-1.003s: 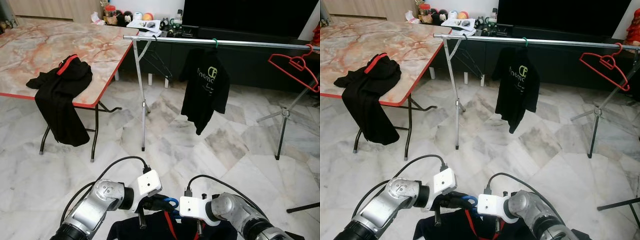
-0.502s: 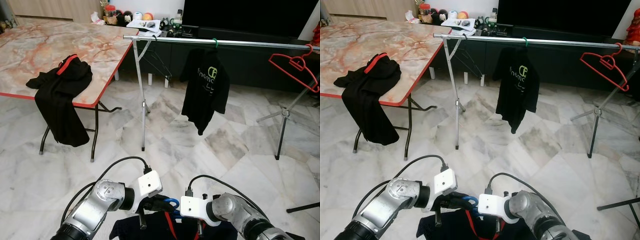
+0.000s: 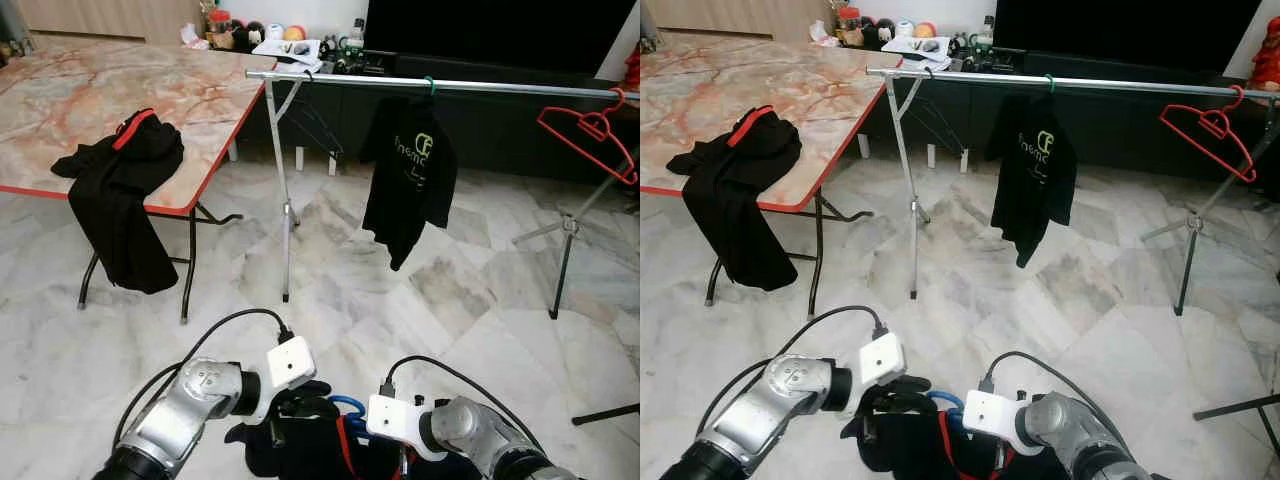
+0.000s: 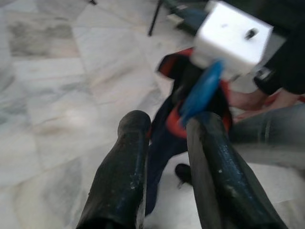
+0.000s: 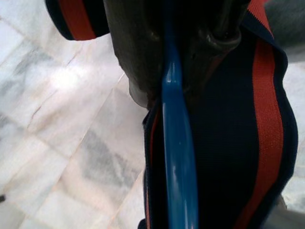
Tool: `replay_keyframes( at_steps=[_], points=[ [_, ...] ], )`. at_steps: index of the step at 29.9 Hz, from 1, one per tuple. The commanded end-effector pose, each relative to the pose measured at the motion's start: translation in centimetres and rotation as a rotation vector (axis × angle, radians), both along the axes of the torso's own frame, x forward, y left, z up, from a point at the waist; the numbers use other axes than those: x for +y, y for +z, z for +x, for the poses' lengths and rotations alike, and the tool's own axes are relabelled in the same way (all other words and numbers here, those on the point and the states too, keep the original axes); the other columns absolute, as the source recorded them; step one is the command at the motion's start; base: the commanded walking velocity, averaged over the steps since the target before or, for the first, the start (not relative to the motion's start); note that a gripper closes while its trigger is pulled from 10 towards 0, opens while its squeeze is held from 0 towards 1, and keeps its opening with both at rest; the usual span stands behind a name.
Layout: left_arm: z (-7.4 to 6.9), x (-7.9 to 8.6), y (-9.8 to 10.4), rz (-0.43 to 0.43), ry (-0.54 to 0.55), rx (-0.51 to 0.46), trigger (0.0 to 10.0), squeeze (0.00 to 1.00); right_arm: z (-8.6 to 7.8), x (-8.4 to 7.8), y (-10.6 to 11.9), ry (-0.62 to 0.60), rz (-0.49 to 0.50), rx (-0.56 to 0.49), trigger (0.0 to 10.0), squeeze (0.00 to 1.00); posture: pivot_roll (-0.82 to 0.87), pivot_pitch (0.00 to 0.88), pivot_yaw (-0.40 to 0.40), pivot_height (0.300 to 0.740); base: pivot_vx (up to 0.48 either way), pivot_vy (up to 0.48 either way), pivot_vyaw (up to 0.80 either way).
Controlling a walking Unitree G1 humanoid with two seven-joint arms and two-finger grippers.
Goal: Hang hanger
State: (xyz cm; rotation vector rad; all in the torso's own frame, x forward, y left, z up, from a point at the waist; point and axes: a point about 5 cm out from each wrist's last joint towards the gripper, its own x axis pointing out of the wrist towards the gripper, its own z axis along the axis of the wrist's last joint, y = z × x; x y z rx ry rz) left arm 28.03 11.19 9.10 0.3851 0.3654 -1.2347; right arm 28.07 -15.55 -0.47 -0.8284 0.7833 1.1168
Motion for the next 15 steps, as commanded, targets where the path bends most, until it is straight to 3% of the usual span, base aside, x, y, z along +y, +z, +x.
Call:
replay_keyframes(
  at_steps=[1, 7, 8, 10, 11, 12, 14, 15],
  points=[
    [0.2, 0.4, 0.2, 0.014, 0.008, -0.004, 10.0, 1.00, -0.3, -0.4, -0.3, -0.023, 0.004, 0.010, 0.0, 0.00, 0.03, 0.103, -0.056, 0.740, 0.000, 0.000, 0.00],
    [0.9, 2.2, 0.6, 0.045, 0.070, -0.034, 10.0, 1.00, -0.1, -0.8, -0.5, -0.139, 0.012, -0.038, 0.0, 0.00, 0.03, 0.105, -0.055, 0.740, 0.000, 0.000, 0.00],
    [1.3, 2.6, 0.7, 0.055, 0.112, -0.062, 10.0, 1.00, 0.2, -1.0, -0.4, -0.214, 0.022, -0.067, 0.0, 0.00, 0.02, 0.108, -0.057, 0.740, 0.000, 0.000, 0.00],
    [2.8, 4.2, 0.7, 0.104, 0.284, -0.177, 10.0, 1.00, 1.6, -2.2, 0.3, -0.535, 0.069, -0.202, 0.0, 0.00, 0.03, 0.112, -0.057, 0.740, 0.000, 0.000, 0.00],
    [3.3, 4.8, 0.7, 0.121, 0.351, -0.212, 10.0, 0.89, 2.0, -2.8, 0.5, -0.671, 0.093, -0.237, 0.0, 0.00, 0.03, 0.114, -0.053, 0.740, 0.000, 0.000, 0.00],
    [3.7, 5.4, 0.6, 0.132, 0.430, -0.239, 10.0, 0.00, 2.2, -3.5, 0.7, -0.855, 0.148, -0.272, 0.0, 0.00, 0.02, 0.117, -0.050, 0.740, 0.000, 0.000, 0.00],
    [3.7, 5.6, 0.6, 0.131, 0.454, -0.244, 10.0, 0.00, 2.3, -3.8, 0.8, -0.922, 0.173, -0.284, 0.0, 0.00, 0.02, 0.118, -0.048, 0.740, 0.000, 0.000, 0.00],
    [3.8, 5.8, 0.5, 0.126, 0.503, -0.271, 10.0, 0.00, 2.5, -4.7, 1.1, -1.128, 0.245, -0.341, 0.0, 0.00, 0.02, 0.121, -0.044, 0.740, 0.000, 0.000, 0.00]
  ],
)
